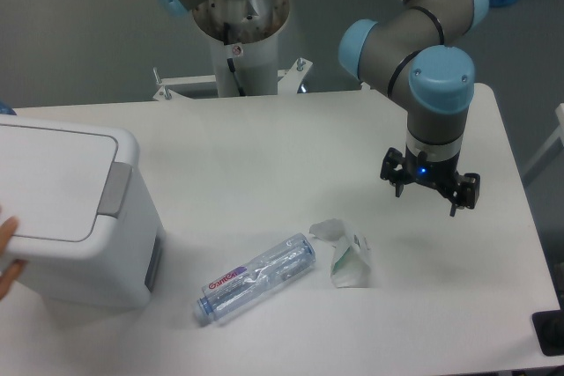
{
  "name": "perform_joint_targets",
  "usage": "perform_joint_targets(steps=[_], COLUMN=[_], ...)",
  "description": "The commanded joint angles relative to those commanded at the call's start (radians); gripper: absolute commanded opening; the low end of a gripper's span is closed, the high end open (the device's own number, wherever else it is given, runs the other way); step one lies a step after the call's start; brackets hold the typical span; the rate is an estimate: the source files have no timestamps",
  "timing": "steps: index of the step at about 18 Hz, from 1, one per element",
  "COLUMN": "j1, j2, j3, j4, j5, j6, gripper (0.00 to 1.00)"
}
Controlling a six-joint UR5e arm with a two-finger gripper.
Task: Open the trash can
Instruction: 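Move the gripper across the table toward the white trash can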
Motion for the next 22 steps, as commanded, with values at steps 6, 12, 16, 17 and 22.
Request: perform_joint_targets(steps=[6, 12, 16, 17, 22], j1=[-0.003, 0.002, -0.031, -0.055, -0.116], j2=[0.017, 0.028, 0.058, 0.063, 0.077], j3=[0.006, 0.0, 0.005, 0.011, 0.089], j4=[0.006, 0.012, 0.012, 0.012, 0.015], j5=[-0.006, -0.107, -0.169, -0.193, -0.377], j6=[-0.008, -0.066, -0.256, -0.273, -0.444], gripper=[1.0, 1.0, 1.0, 1.0, 1.0])
